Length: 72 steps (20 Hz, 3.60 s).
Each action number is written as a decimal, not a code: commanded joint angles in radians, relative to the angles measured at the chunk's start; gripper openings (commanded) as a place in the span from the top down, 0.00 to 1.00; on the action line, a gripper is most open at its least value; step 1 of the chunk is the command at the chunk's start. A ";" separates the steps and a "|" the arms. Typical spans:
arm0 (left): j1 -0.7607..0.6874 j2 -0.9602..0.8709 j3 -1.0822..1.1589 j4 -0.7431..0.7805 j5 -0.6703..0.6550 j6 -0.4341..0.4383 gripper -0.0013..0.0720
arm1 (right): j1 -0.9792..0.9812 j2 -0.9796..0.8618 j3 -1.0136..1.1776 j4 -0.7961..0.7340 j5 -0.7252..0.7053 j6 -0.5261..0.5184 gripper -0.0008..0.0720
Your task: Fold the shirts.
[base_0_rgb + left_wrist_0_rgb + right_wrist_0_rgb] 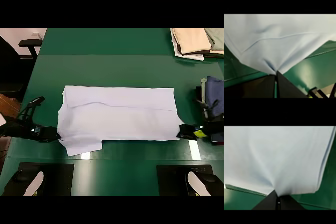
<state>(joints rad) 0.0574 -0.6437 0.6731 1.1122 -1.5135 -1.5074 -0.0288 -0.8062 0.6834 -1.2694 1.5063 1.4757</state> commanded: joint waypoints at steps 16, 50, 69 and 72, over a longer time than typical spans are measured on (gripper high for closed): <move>0.000 -0.698 0.375 -0.055 0.542 0.187 0.94 | 0.009 -0.689 0.594 0.207 -0.228 -0.029 0.94; -0.598 -1.135 0.751 -0.263 0.707 0.014 0.95 | 0.036 -0.579 0.827 0.571 -0.058 -0.252 0.96; -0.271 -0.792 0.901 0.046 0.441 0.015 0.95 | 0.731 -0.711 0.994 0.602 -0.377 -0.269 0.96; -0.130 -0.628 0.901 0.170 0.418 0.014 0.95 | 0.873 -0.853 1.037 0.637 -0.492 -0.334 0.75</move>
<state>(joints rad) -0.1936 -1.4151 1.5703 1.1465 -1.0588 -1.4933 0.7124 -1.5543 1.6901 -0.6571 1.1355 1.2079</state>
